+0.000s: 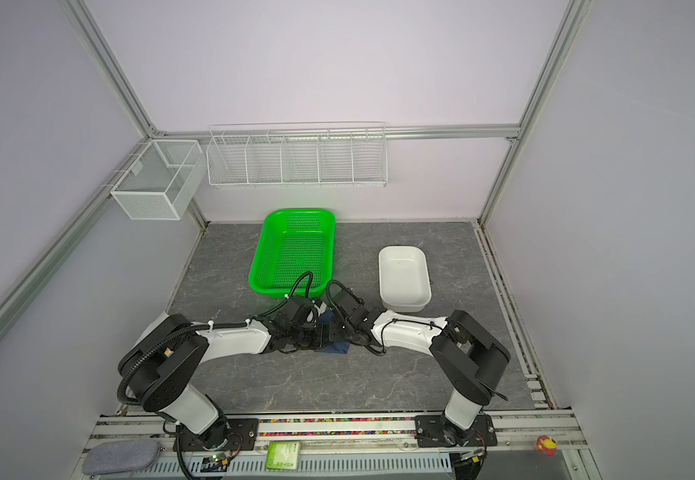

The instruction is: Place the utensils on the paper napkin and roll it up

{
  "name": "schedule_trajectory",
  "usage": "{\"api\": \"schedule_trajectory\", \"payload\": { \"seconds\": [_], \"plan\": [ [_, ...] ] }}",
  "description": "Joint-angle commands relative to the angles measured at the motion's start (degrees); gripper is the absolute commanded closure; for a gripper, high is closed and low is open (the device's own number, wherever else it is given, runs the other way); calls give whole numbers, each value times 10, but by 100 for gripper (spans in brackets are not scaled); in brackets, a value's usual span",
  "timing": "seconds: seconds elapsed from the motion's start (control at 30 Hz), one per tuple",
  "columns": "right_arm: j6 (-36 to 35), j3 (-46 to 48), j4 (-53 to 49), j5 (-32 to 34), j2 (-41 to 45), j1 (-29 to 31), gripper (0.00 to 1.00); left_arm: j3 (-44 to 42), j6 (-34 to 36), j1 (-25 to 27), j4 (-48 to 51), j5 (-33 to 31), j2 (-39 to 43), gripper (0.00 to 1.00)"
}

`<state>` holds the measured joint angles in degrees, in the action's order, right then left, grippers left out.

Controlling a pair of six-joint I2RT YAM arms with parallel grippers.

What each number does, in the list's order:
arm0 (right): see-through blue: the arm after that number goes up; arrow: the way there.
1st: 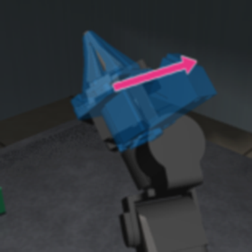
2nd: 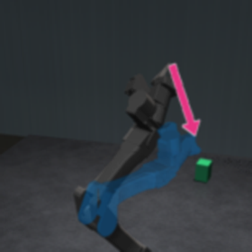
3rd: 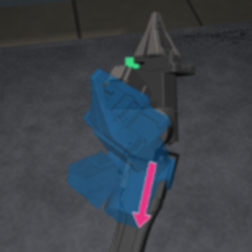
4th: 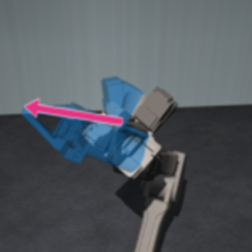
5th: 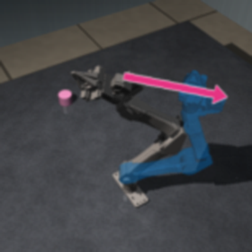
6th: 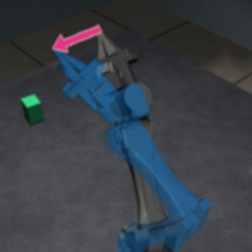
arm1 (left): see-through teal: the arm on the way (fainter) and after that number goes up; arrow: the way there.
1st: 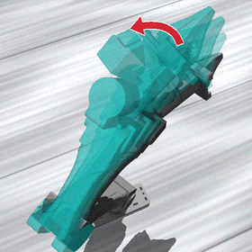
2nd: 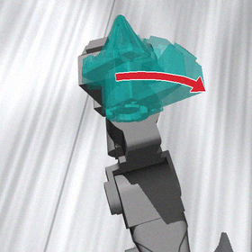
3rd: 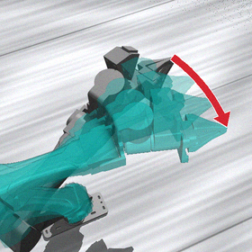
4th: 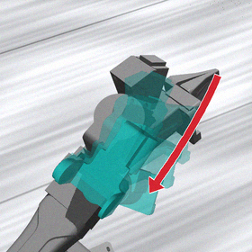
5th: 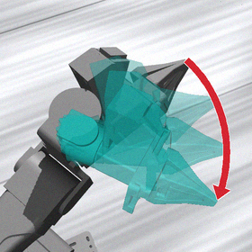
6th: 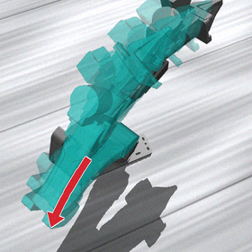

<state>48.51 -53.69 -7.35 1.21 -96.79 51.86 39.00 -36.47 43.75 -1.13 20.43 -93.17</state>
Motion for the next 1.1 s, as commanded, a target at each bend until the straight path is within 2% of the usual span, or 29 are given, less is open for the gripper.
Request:
{"api": "schedule_trajectory", "payload": {
  "seconds": [0.0, 0.33, 0.43, 0.63, 0.8, 1.07],
  "plan": [
    [6, 25, 24, -4, 10, 3, 70, -9, -5, -7, 2, -12, 21, 100],
    [10, 52, 71, -24, 7, 3, 66, -16, -4, -45, 16, 18, 83, 97],
    [11, 53, 72, -21, 6, 3, 64, -16, -11, -56, 25, 15, 105, 86],
    [12, 56, 74, -20, 6, 3, 65, 2, -38, -82, 29, 38, 110, 55],
    [11, 58, 75, -20, 8, 3, 66, 36, -50, -85, 28, 60, 68, 48],
    [10, 63, 82, -23, 10, 3, 66, 57, -54, -85, 30, 59, 25, 46]
  ]
}}
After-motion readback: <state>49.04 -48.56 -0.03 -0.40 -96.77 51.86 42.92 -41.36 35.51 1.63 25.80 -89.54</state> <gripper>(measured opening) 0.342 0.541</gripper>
